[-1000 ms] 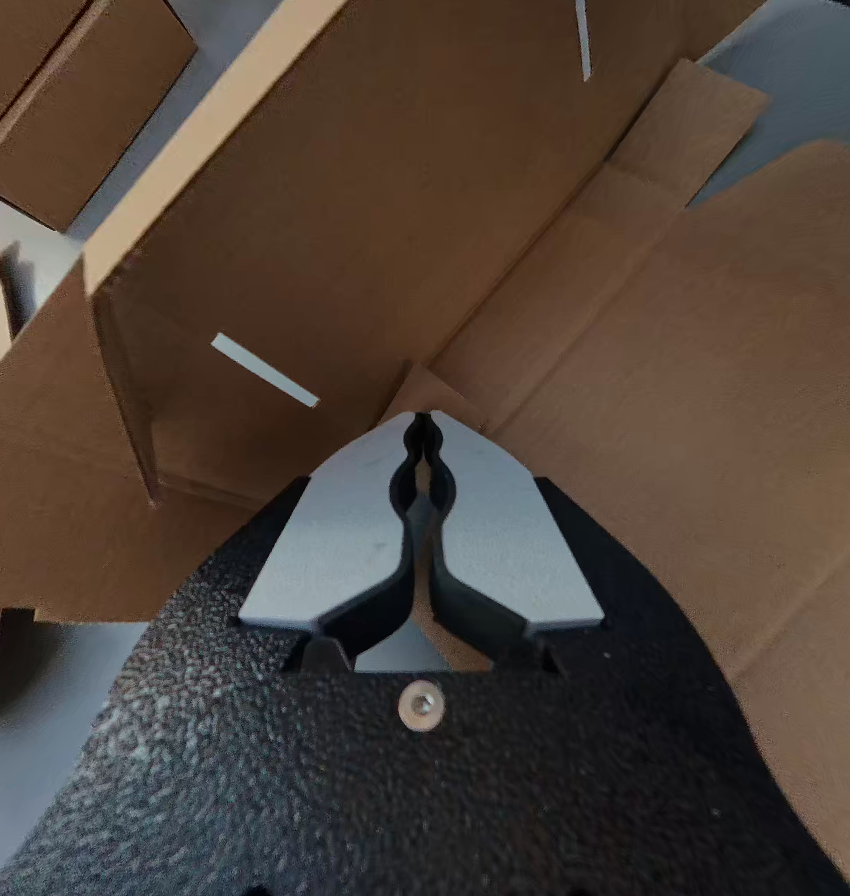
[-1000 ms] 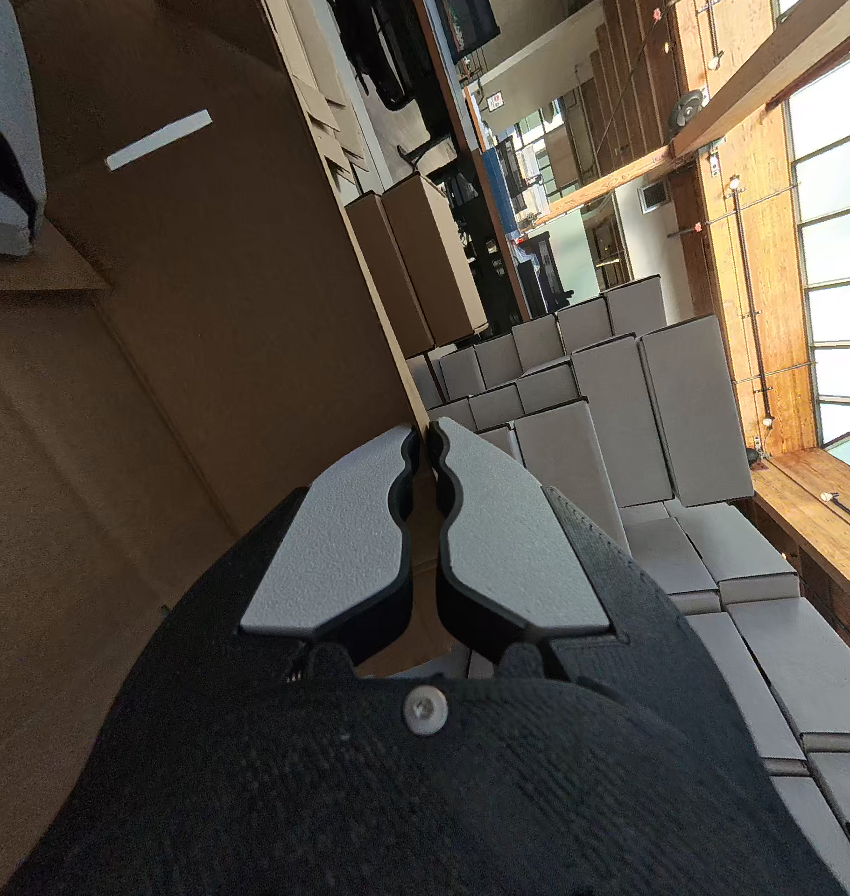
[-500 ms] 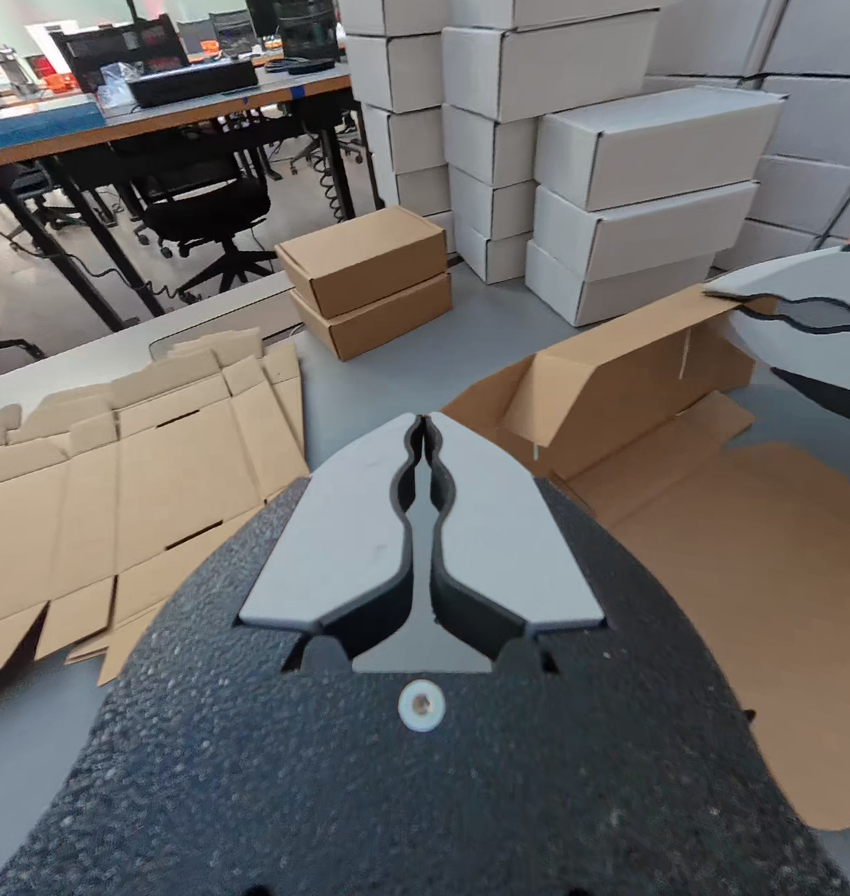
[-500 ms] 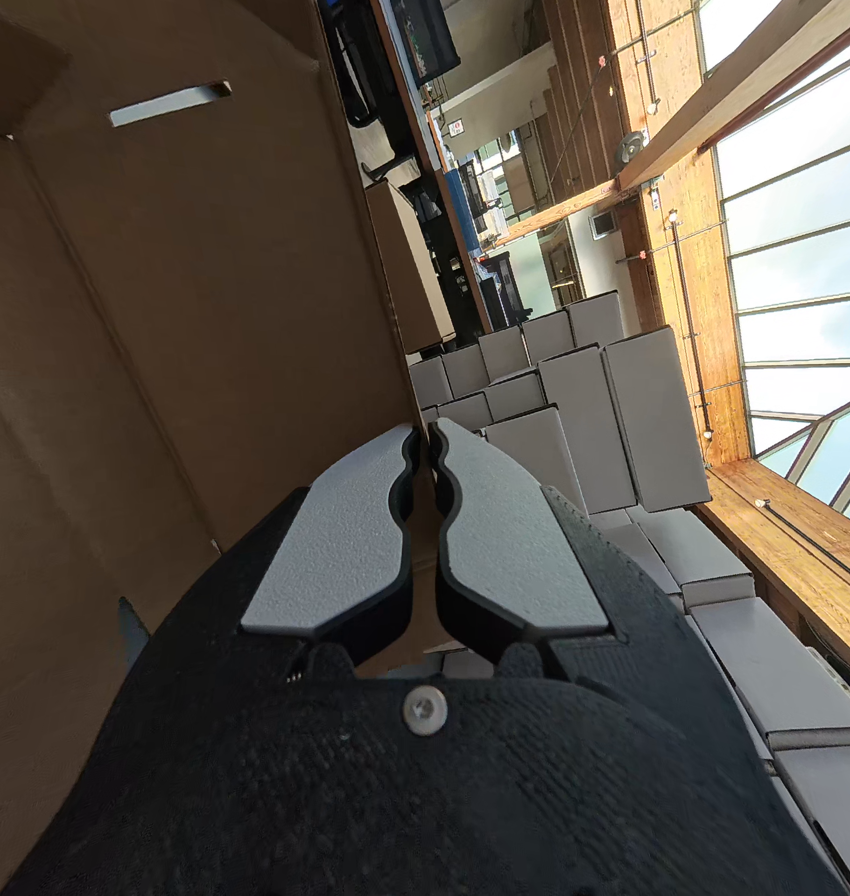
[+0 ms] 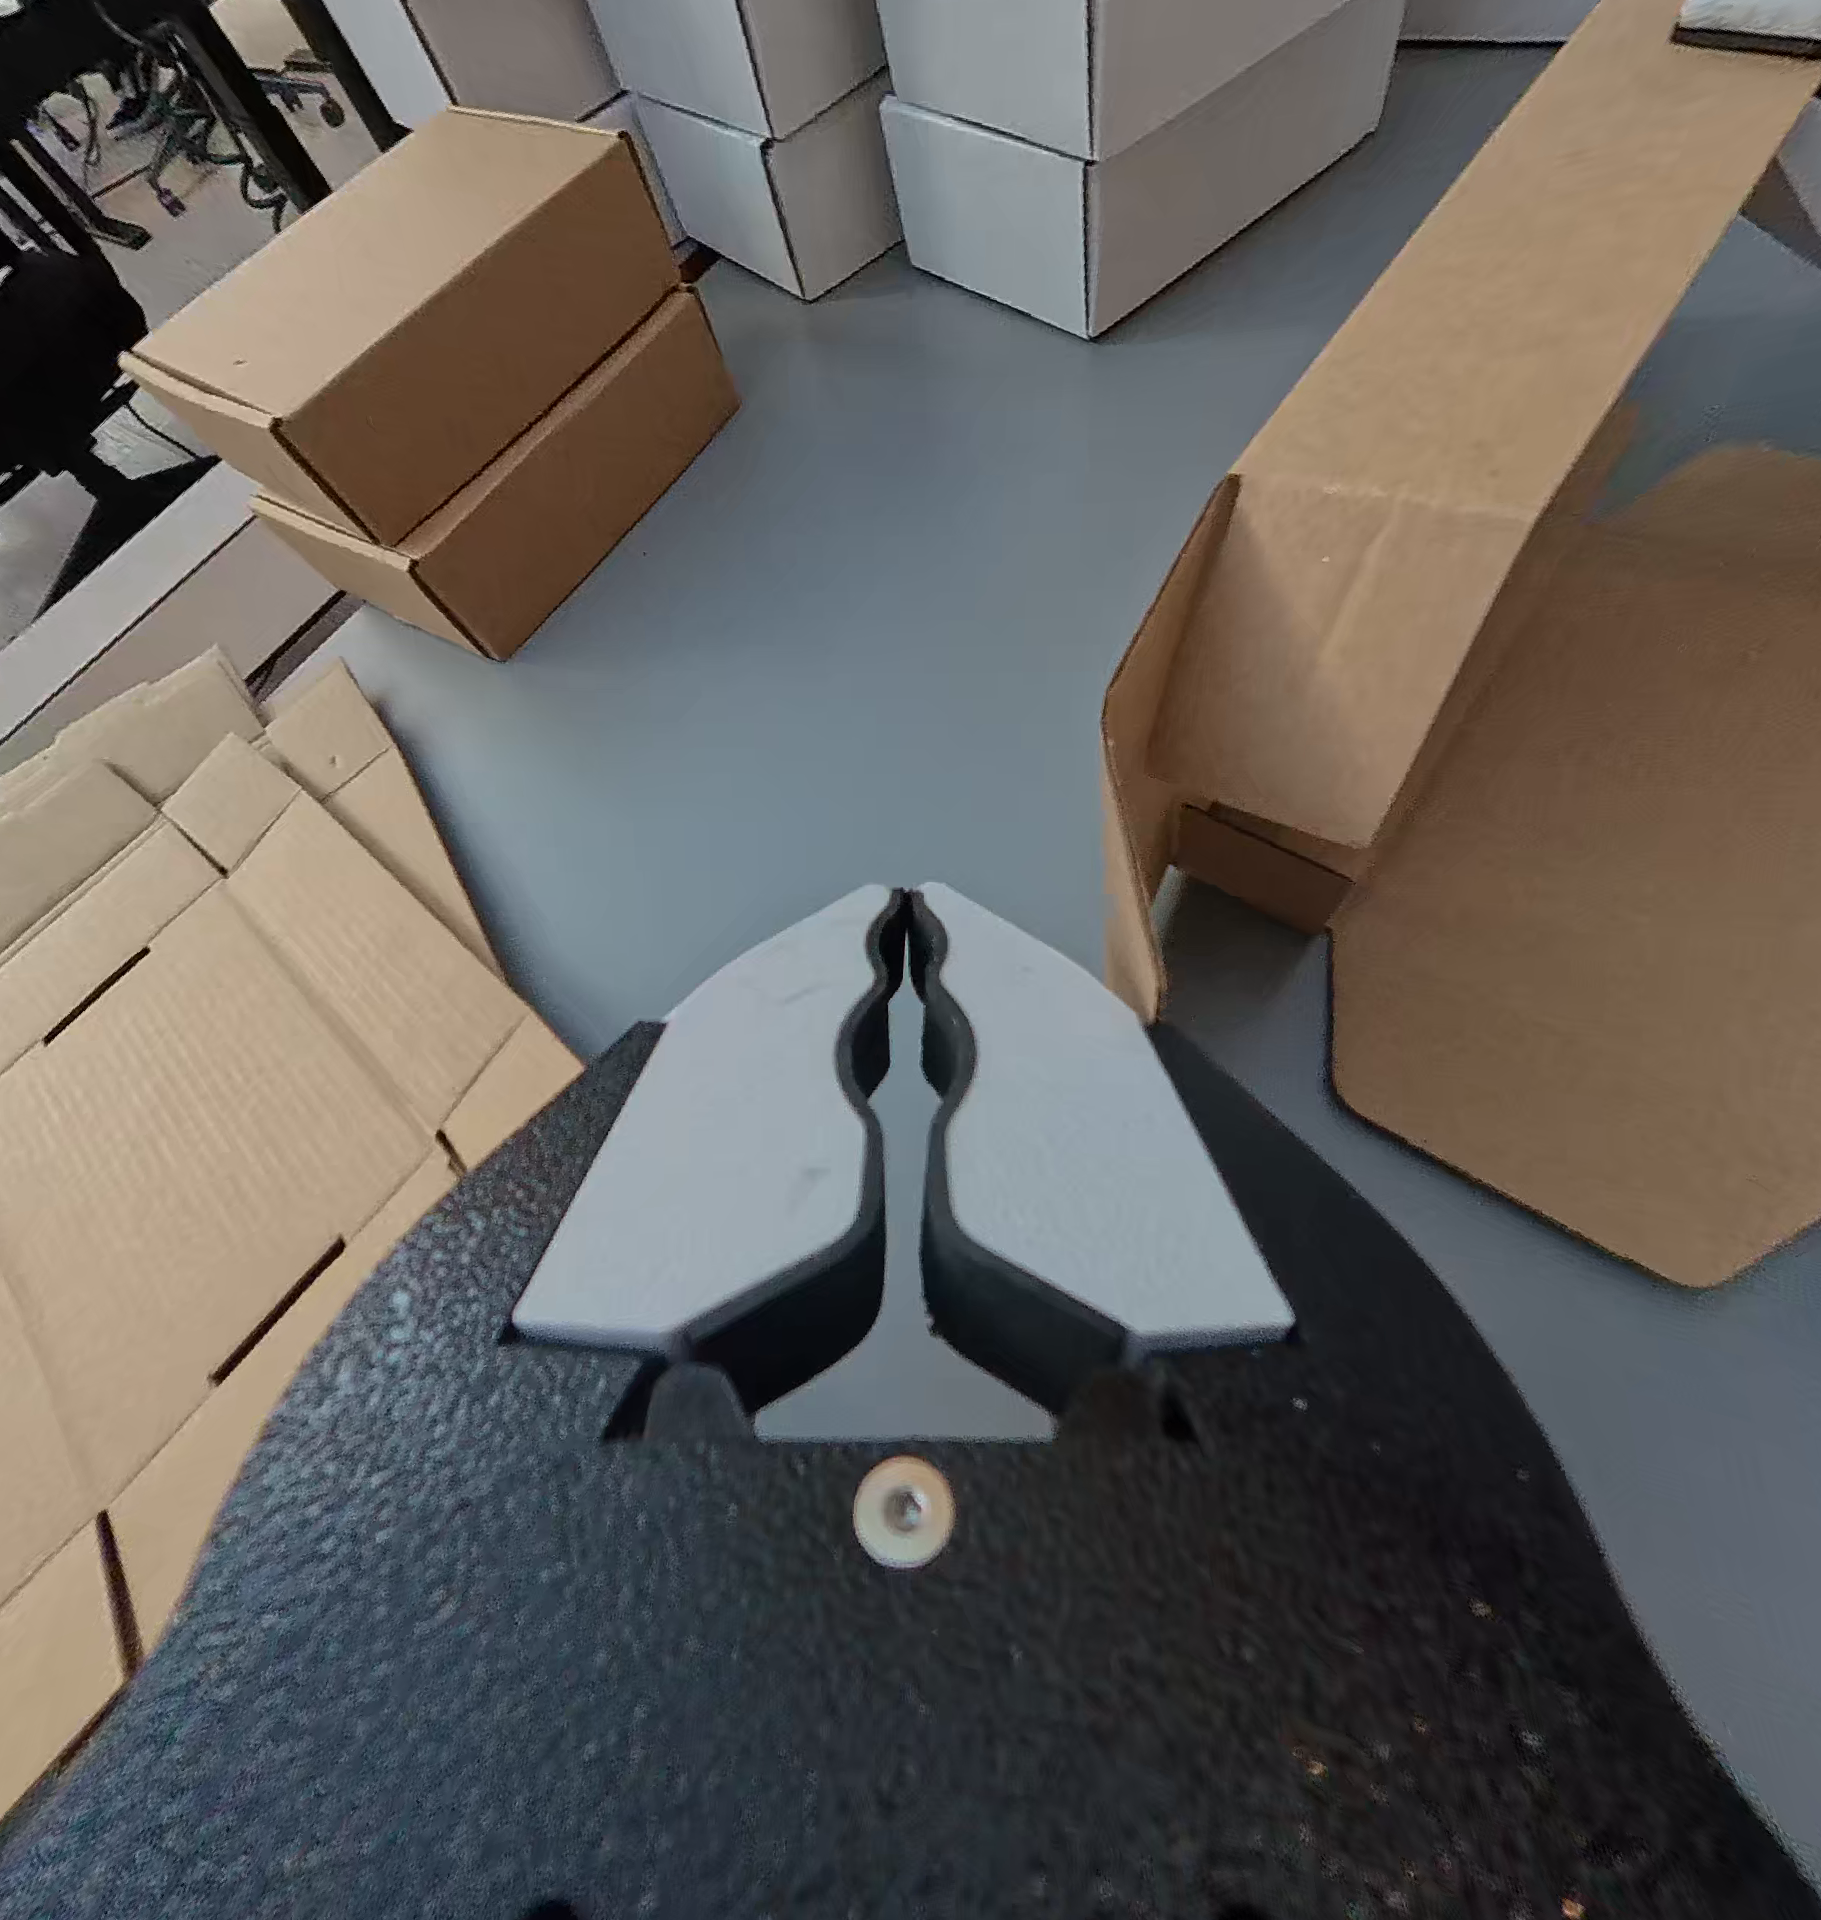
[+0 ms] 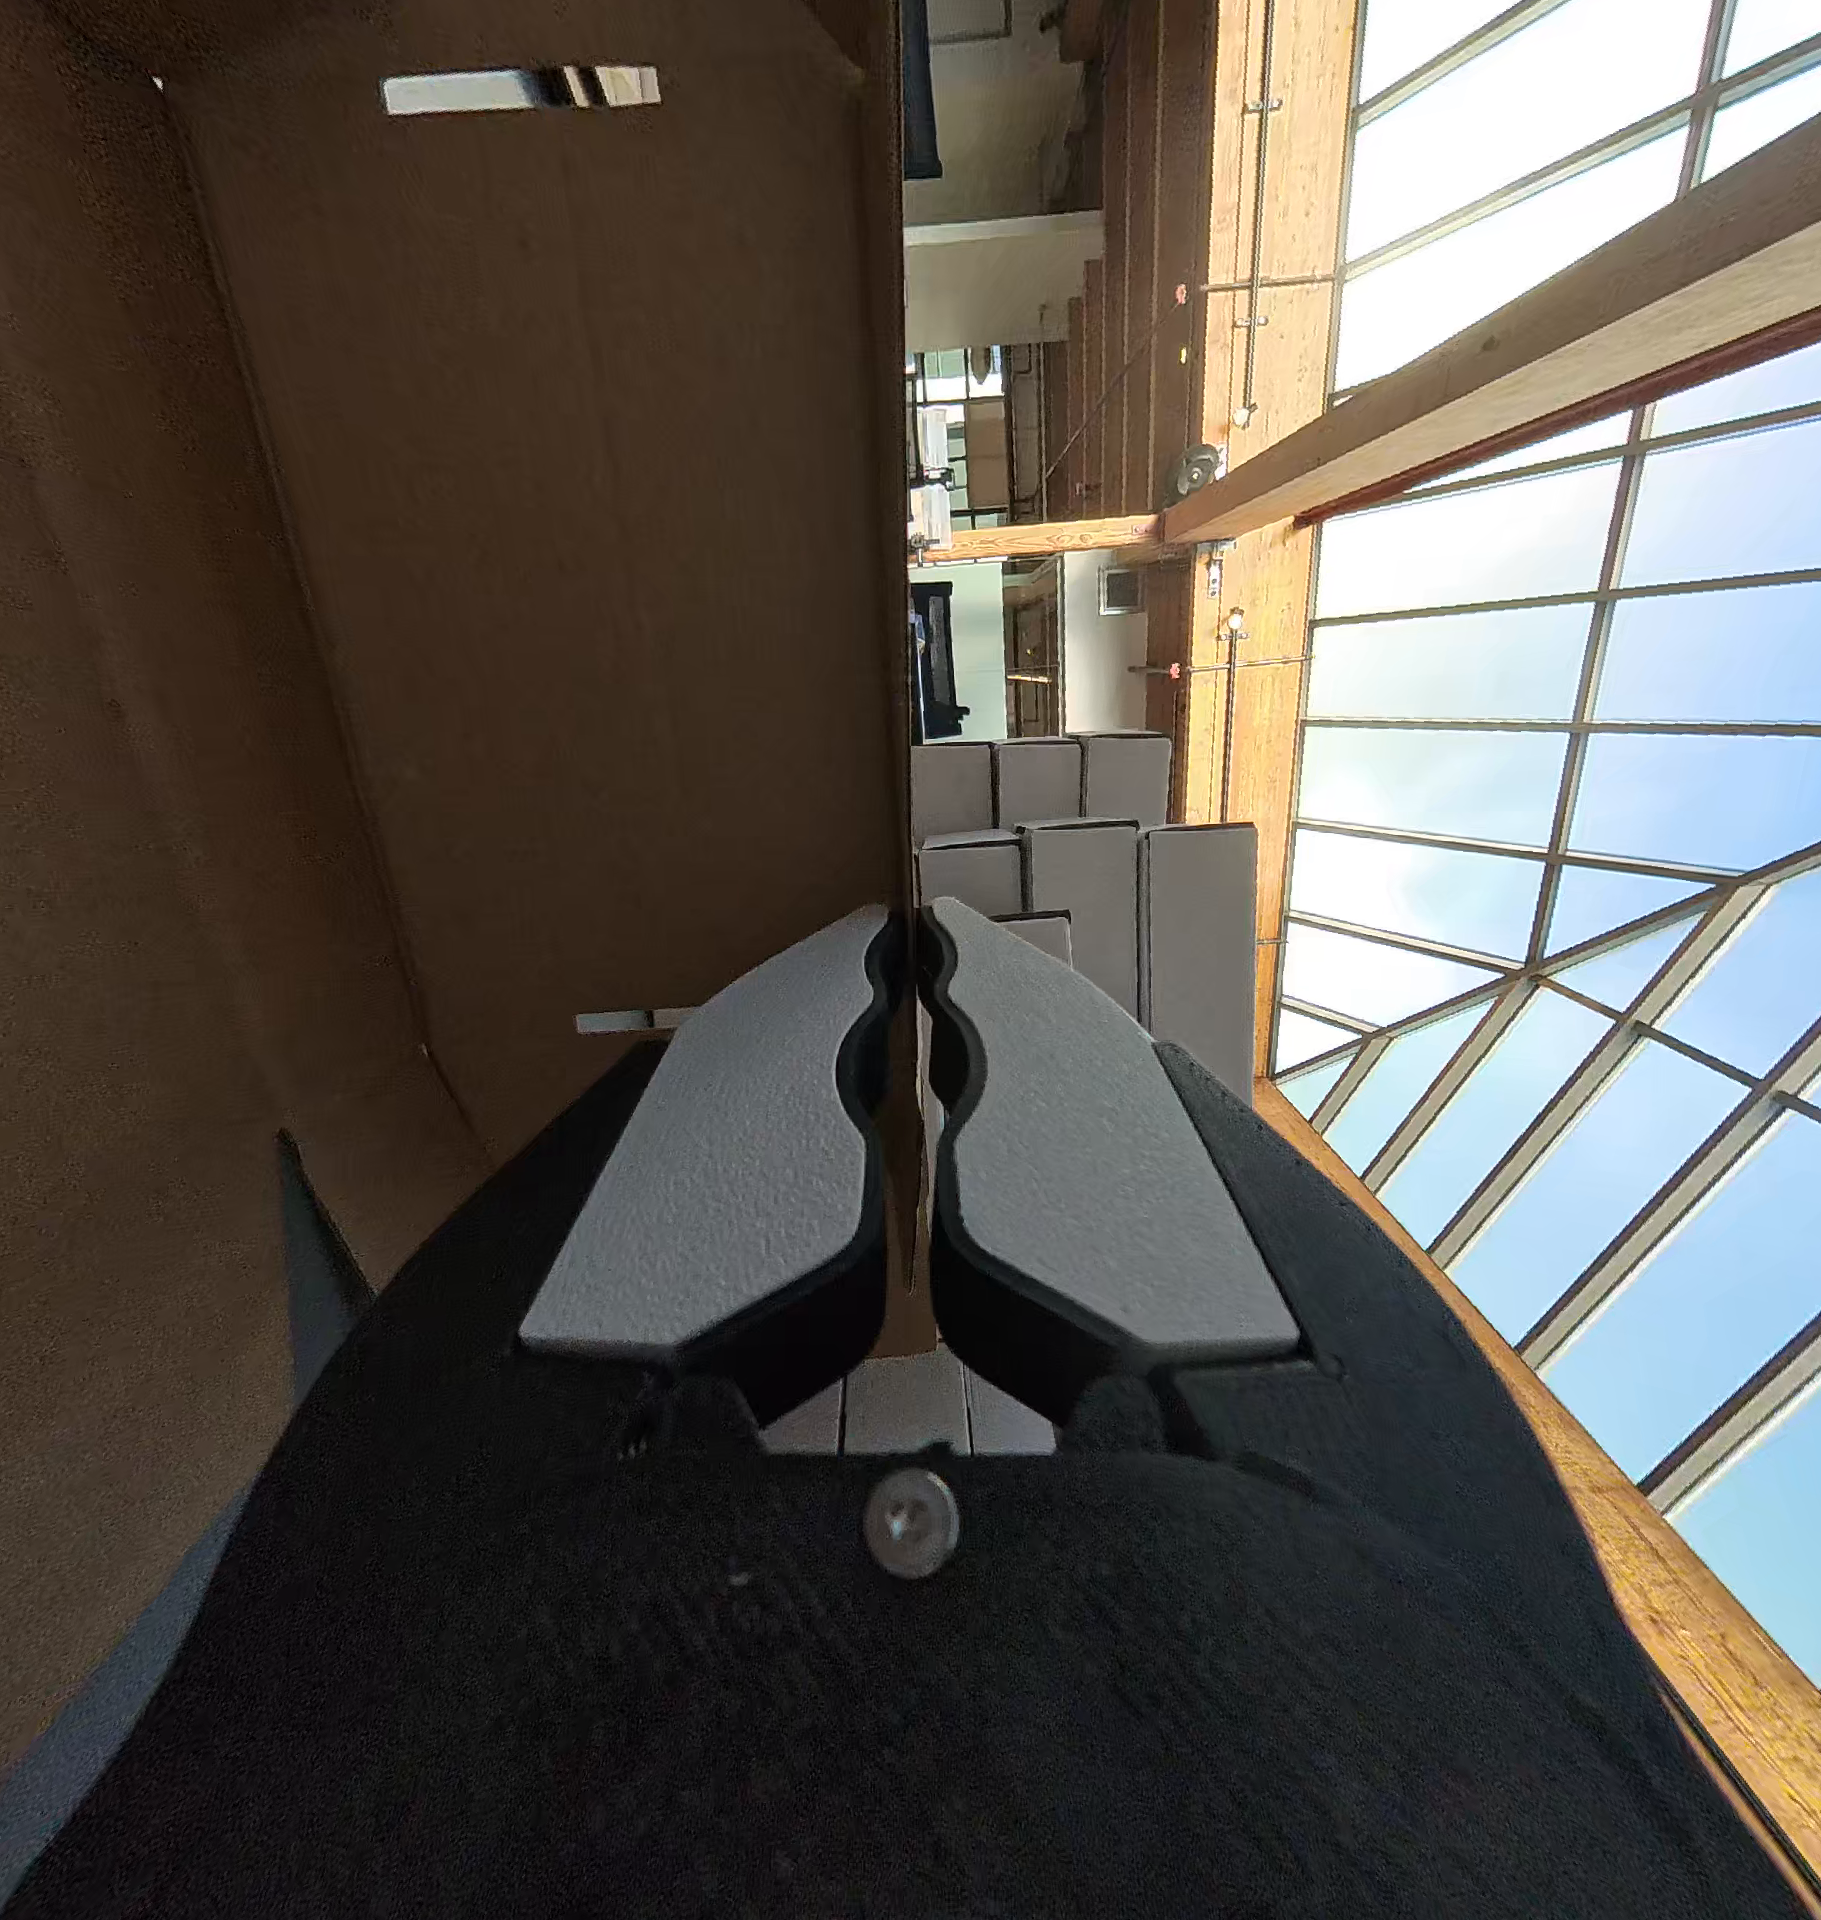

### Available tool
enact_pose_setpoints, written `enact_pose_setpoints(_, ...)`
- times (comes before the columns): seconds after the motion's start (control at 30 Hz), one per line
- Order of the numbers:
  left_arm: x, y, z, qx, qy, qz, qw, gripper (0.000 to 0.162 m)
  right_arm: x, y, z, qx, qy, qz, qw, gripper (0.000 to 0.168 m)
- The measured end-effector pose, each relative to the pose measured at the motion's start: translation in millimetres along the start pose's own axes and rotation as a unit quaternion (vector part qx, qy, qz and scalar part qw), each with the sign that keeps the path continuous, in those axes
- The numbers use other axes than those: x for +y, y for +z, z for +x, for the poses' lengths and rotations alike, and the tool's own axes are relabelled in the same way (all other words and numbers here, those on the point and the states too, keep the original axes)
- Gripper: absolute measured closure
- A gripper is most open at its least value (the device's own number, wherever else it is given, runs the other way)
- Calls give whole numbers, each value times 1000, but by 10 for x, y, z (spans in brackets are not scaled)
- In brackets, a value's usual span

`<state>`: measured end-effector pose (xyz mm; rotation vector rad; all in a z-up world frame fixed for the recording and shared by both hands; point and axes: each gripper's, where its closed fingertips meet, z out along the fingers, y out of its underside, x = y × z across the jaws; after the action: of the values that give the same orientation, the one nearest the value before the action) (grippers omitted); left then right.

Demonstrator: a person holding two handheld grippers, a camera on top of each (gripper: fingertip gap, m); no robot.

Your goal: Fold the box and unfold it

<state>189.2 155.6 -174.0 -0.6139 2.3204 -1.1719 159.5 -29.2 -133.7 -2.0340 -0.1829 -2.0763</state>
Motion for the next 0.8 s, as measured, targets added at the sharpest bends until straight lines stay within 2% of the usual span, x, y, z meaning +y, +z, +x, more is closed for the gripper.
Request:
enact_pose_setpoints(0.1,-18,-18,245,23,15,2,1000,162,-12,-33,-11,7,-25,-27,999,167)
enact_pose_setpoints(0.37,-41,-45,321,-81,16,-19,996,162,19,25,-2,-16,-16,-78,997,167)
enact_pose_setpoints(0.6,-83,-25,302,-141,3,-21,990,162,37,122,10,-42,117,-71,990,165)
enact_pose_setpoints(0.67,-126,6,386,-111,-12,-7,994,162,50,135,16,-42,140,-65,987,165)
enact_pose_setpoints(0.73,-220,74,618,-33,-38,15,999,162,-24,132,-5,-39,125,-45,990,165)
enact_pose_setpoints(0.8,-213,106,547,-62,-27,6,998,162,-17,123,-14,-18,56,-60,996,166)
